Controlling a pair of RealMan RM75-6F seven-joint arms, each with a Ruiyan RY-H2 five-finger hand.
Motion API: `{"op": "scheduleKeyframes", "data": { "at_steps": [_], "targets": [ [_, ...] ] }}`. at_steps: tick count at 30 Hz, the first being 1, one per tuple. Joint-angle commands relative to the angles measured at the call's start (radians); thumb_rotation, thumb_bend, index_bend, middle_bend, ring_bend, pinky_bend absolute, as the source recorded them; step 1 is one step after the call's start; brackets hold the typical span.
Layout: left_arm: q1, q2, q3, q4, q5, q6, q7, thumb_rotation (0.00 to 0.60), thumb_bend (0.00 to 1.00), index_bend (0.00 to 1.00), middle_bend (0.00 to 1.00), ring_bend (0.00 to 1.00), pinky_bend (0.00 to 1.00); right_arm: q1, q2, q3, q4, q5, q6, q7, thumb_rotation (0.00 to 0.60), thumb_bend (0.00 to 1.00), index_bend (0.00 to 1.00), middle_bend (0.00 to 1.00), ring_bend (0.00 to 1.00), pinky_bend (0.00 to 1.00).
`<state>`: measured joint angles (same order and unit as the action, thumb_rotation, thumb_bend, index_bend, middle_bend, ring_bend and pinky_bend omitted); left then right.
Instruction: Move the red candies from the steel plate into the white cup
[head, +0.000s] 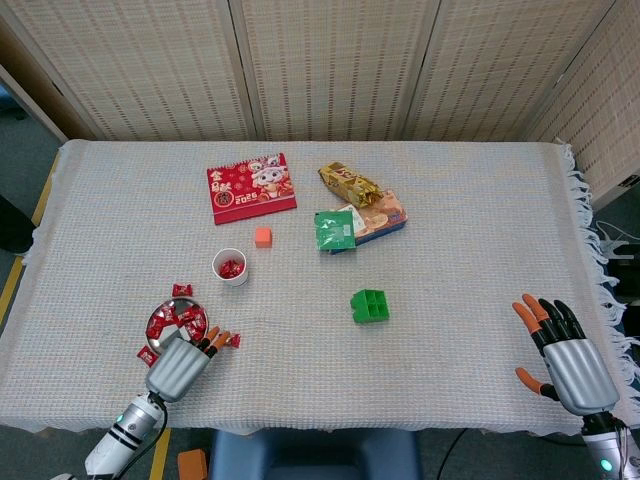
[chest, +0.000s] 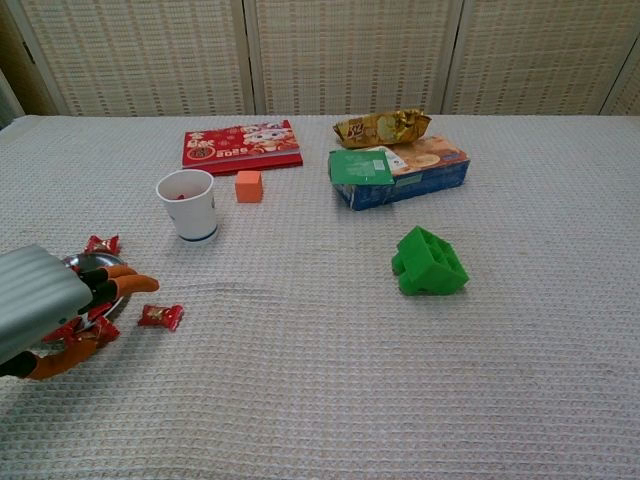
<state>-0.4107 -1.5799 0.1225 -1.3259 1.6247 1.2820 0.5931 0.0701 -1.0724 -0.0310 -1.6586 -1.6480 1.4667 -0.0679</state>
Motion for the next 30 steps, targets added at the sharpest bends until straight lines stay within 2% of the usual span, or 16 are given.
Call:
{"op": "scheduleKeyframes", "data": {
  "at_steps": [1,9,12,19,30],
  "targets": [
    [-0.015,-0.026,-0.022,0.025,-0.007,-0.024,0.015,0.600,0.41,0.15,0.18,0.71,1.00,-0.001,0.002,-0.001,0.000,-0.001,0.002,0.002,0.600,0.13,0.00,0.00,0.00,0.00],
    [-0.030,-0.054,-0.039,0.061,-0.021,-0.077,0.033,0.600,0.41,0.17,0.21,0.72,1.00,-0.006,0.007,0.001,0.004,0.001,0.012,0.015,0.600,0.13,0.00,0.00,0.00,0.00],
    [-0.033,-0.062,-0.042,0.067,-0.019,-0.084,0.038,0.600,0.41,0.20,0.25,0.73,1.00,-0.005,0.007,0.000,0.004,-0.001,0.010,0.015,0.600,0.13,0.00,0.00,0.00,0.00],
    [-0.031,-0.079,-0.050,0.092,-0.010,-0.076,0.040,0.600,0.41,0.35,0.39,0.73,1.00,-0.006,0.010,0.001,0.004,-0.001,0.013,0.019,0.600,0.13,0.00,0.00,0.00,0.00],
    [-0.014,-0.073,-0.040,0.104,0.017,-0.040,0.029,0.600,0.42,0.52,0.56,0.74,1.00,-0.009,0.010,0.002,0.004,-0.001,0.021,0.022,0.600,0.13,0.00,0.00,0.00,0.00]
  ]
}}
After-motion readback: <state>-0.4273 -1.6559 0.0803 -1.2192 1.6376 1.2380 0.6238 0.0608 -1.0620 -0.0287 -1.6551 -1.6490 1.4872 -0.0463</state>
